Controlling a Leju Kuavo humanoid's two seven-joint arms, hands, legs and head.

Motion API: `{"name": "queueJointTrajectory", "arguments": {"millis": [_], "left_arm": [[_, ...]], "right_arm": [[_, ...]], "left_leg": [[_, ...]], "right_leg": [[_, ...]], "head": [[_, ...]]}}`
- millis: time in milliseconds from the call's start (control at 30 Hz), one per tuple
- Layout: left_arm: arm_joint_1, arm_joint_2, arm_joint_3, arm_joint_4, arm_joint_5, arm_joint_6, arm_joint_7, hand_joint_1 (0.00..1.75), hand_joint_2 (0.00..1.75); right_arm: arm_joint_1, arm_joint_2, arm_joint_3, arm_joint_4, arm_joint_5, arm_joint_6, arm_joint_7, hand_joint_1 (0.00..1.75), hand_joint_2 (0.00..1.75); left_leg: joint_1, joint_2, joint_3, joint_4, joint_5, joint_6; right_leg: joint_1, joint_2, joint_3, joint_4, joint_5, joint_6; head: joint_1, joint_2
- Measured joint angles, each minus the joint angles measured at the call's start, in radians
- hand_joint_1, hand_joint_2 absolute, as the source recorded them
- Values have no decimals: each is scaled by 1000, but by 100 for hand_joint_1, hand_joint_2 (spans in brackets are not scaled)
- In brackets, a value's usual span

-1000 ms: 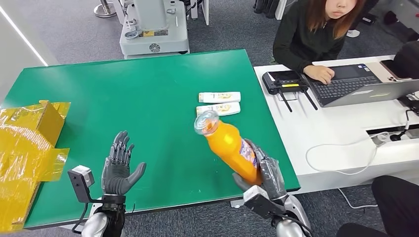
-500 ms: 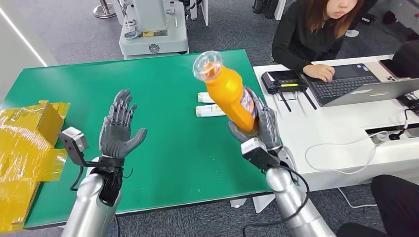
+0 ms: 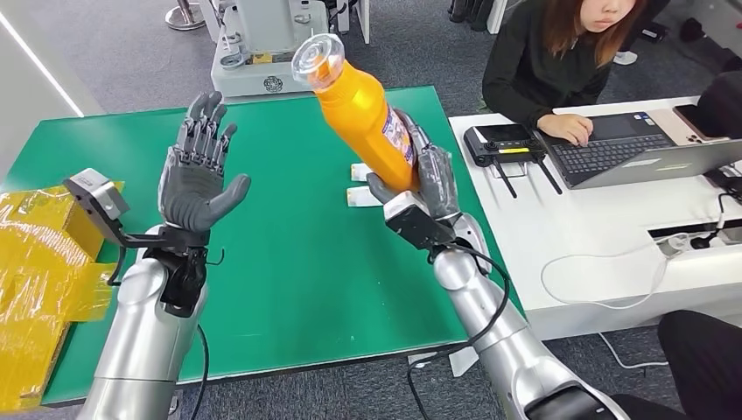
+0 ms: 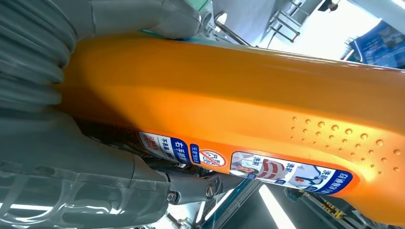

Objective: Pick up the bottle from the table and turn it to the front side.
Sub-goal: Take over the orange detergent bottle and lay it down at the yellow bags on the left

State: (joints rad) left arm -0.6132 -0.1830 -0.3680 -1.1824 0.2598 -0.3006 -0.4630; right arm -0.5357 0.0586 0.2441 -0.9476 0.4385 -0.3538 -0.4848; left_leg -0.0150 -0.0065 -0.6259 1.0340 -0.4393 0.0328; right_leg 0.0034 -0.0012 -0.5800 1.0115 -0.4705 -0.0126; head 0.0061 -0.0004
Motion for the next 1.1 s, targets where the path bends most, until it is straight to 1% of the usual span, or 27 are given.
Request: {"name": "queueJointTrajectory", "arguments": {"millis": [267, 467, 700, 900, 1033, 1067, 1100], "left_arm": [[-101, -52, 0, 58, 68, 0, 2, 0, 175], [-137, -74, 1, 120, 100, -42, 8, 0, 175], [-156, -75, 2, 175, 128, -95, 42, 0, 175], [-182, -75, 9, 232, 132, -101, 36, 0, 175], [-186, -70, 19, 252, 121, -100, 36, 0, 175], [-187, -69, 22, 256, 116, -99, 36, 38, 175], [-188, -67, 25, 261, 112, -99, 35, 82, 175]], "right_arm": [[-73, 83, 31, 77, 55, 5, 34, 175, 175], [-105, 135, 73, 122, 113, 9, 62, 175, 175], [-120, 168, 124, 174, 195, 11, 91, 175, 175], [-145, 185, 152, 232, 231, 21, 108, 175, 175], [-163, 186, 163, 283, 243, 13, 117, 175, 175], [-165, 186, 164, 295, 247, 8, 119, 175, 175], [-165, 186, 164, 307, 251, 4, 122, 175, 175]], "left_leg": [[0, 0, 0, 0, 0, 0], [0, 0, -1, 0, 0, 0], [0, 0, -1, 0, 0, 0], [0, 0, -1, 0, 0, 0], [0, 0, -1, 0, 0, 0], [0, 0, -1, 0, 0, 0], [0, 0, -1, 0, 0, 0]], "right_leg": [[0, 0, 0, 0, 0, 0], [0, 0, -1, 0, 0, 0], [0, 0, -1, 0, 0, 0], [0, 0, -1, 0, 0, 0], [0, 0, -1, 0, 0, 0], [0, 0, -1, 0, 0, 0], [0, 0, -1, 0, 0, 0]], "head": [[0, 0], [0, 0], [0, 0], [0, 0], [0, 0], [0, 0], [0, 0]]}}
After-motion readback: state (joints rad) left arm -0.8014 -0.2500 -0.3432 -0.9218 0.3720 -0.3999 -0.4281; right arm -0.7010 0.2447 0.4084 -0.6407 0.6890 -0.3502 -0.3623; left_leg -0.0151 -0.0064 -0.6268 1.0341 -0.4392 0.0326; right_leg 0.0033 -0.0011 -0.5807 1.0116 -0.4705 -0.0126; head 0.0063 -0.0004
